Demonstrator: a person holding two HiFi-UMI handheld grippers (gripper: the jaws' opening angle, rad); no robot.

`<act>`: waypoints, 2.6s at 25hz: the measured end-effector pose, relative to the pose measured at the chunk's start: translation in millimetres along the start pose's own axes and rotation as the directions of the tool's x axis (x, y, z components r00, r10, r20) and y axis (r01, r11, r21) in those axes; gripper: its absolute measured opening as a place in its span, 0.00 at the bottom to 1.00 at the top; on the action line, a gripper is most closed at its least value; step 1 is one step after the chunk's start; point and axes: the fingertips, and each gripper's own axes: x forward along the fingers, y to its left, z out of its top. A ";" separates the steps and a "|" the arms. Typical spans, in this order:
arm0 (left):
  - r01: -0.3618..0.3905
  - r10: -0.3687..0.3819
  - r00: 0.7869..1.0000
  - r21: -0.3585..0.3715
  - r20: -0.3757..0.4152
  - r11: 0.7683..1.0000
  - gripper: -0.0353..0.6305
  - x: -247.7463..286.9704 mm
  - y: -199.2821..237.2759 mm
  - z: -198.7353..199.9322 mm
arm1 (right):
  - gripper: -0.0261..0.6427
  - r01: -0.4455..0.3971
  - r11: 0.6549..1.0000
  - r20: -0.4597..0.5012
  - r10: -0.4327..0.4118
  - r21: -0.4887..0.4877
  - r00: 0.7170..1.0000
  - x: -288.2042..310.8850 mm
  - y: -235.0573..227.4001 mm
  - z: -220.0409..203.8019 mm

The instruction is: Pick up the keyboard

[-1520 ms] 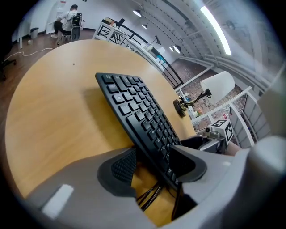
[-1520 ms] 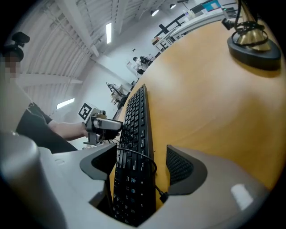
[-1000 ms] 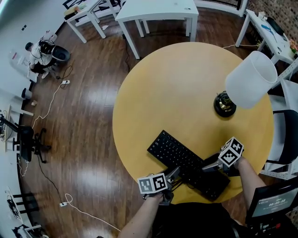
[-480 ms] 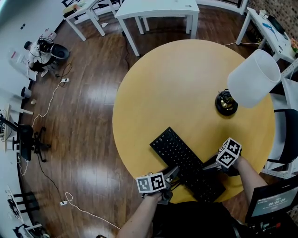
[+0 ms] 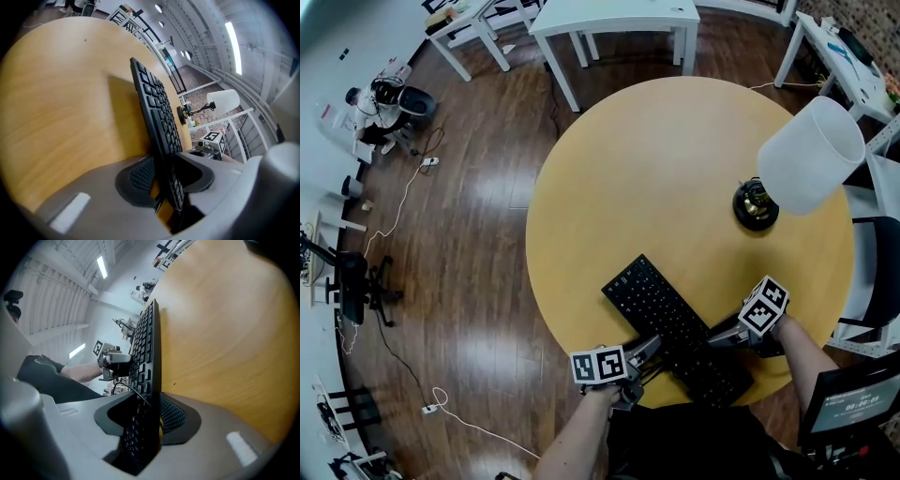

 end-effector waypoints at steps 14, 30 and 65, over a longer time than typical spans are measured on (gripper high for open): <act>0.136 -0.145 0.984 0.085 0.103 0.987 0.50 -1.0 -23.7 7.7 | 0.27 -0.087 0.996 0.095 0.087 -0.006 0.992 -1.6 7.1 2.7; 0.216 -0.265 0.947 0.247 0.184 0.945 0.48 -41.5 -97.3 52.7 | 0.23 -0.080 0.975 0.227 0.128 -0.206 0.966 -33.8 57.0 27.6; 0.226 -0.539 0.822 0.764 0.183 0.604 0.48 -231.7 -401.5 110.6 | 0.22 0.369 0.739 0.683 0.166 -0.563 0.711 -201.8 340.1 73.2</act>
